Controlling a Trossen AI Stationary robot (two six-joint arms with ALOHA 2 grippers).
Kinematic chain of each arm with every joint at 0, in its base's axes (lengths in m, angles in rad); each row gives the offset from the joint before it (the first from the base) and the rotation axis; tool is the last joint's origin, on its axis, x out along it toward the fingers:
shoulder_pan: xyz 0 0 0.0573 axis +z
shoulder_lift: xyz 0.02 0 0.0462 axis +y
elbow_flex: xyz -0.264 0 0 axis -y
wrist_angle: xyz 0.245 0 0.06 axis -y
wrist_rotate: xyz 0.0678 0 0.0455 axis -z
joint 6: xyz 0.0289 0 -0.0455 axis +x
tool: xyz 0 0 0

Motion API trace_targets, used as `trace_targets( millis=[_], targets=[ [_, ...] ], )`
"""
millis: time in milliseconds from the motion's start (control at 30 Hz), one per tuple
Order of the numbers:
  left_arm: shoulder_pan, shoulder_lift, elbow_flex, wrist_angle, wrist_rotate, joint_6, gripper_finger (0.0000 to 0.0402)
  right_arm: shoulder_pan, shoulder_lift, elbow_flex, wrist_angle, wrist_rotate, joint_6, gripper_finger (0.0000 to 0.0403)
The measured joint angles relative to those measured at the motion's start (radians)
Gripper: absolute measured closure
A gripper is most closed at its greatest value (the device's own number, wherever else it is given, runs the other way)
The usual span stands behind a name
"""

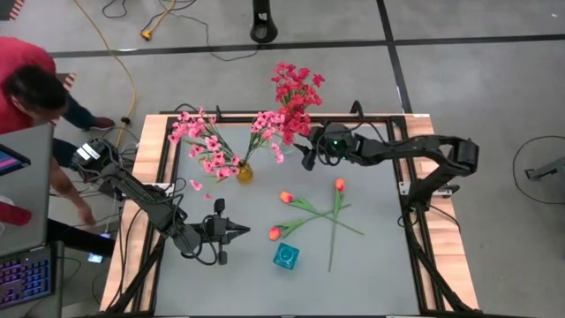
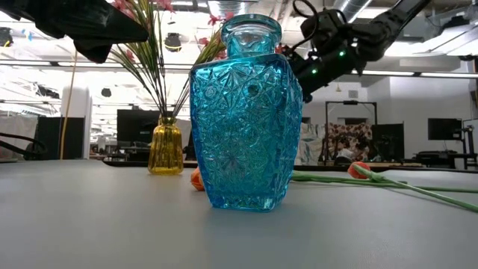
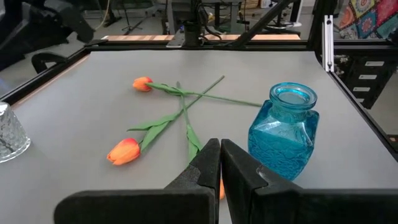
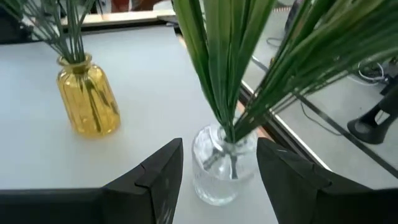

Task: Sort flowers into vase by color
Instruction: Put the red flowers into the transparent vase, then put the right orange tulip into the blue vase

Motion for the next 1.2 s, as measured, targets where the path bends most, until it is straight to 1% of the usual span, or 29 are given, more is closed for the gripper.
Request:
trace_targets(
  millis=[300,500,633,767,967,1067,1200],
  targets=[
    [0.0,0.0,0.0,0.0,0.002,0.0,0.04,0.002,-0.134,0.0,-0.179,0.0,0.013,0.017],
    [0.0,0.0,0.0,0.0,0.002,0.0,0.04,0.012,-0.228,0.0,-0.364,-0.002,0.137,0.017],
    [0.0,0.0,0.0,0.0,0.002,0.0,0.04,0.053,-0.273,0.0,-0.495,-0.004,0.222,0.017],
    [0.0,0.0,0.0,0.0,0.002,0.0,0.04,0.12,-0.295,0.0,-0.633,-0.007,0.35,0.017],
    [0.0,0.0,0.0,0.0,0.004,0.0,0.04,0.224,-0.272,0.0,-0.792,-0.007,0.618,0.0172],
    [0.0,0.0,0.0,0.0,0.004,0.0,0.04,0.265,-0.252,0.001,-0.863,-0.007,0.765,0.0181],
    [0.0,0.0,0.0,0.0,0.006,0.0,0.04,0.317,-0.226,0.001,-0.962,-0.006,0.904,0.0196]
  ],
)
